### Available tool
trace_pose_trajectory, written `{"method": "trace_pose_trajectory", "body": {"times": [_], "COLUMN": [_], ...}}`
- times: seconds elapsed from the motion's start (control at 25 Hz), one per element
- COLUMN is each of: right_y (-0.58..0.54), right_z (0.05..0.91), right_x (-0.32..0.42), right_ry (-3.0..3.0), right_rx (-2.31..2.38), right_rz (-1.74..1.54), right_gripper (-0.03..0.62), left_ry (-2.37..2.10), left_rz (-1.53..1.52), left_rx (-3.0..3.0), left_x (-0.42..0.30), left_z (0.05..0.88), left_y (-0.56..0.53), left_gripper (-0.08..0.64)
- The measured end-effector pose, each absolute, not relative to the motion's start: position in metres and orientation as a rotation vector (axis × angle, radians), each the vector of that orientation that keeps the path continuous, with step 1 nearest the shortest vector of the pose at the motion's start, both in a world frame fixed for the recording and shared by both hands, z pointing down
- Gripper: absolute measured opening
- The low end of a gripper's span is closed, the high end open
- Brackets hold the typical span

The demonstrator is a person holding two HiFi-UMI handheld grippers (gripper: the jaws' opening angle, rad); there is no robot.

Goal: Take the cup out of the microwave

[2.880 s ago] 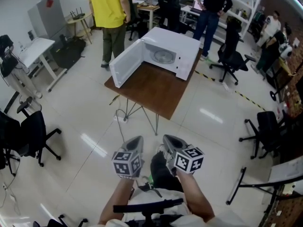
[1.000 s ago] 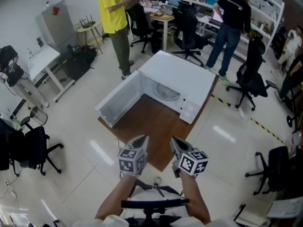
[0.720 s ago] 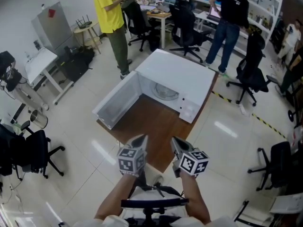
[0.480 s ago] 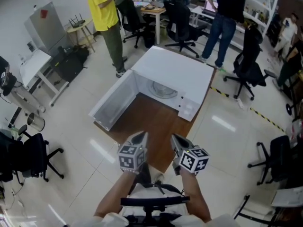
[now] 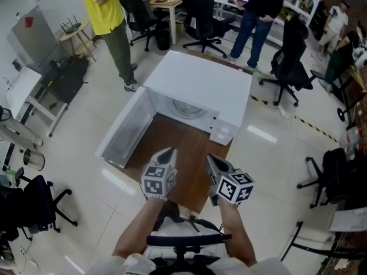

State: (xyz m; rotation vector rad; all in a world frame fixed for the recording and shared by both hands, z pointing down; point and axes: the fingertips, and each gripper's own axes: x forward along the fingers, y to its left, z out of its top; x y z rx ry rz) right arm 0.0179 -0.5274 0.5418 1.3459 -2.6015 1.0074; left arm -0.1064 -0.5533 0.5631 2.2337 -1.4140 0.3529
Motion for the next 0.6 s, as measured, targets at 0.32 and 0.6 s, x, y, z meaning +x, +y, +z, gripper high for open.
{"method": "trace_pose_trajectory", "body": {"times": [0.32,0.6], "right_y": [-0.561,-0.583], "right_z": [0.557,0.561], "right_x": [0.023,0.019], "right_ry": [-2.529,-2.496], "right_rx": [1.443,1.501], "right_rz": [1.065,1.089], "right_gripper": [0.012,0.012], "left_ry": [-1.370,-1.346], "left_rz": [0.407,0.462], "left_rx": [2.275,2.293], "left_x": [-0.104,-0.095], "left_z": [0.585,0.616], "left_y": [-0.619,-0.674], "left_gripper": [0.002,0.081]}}
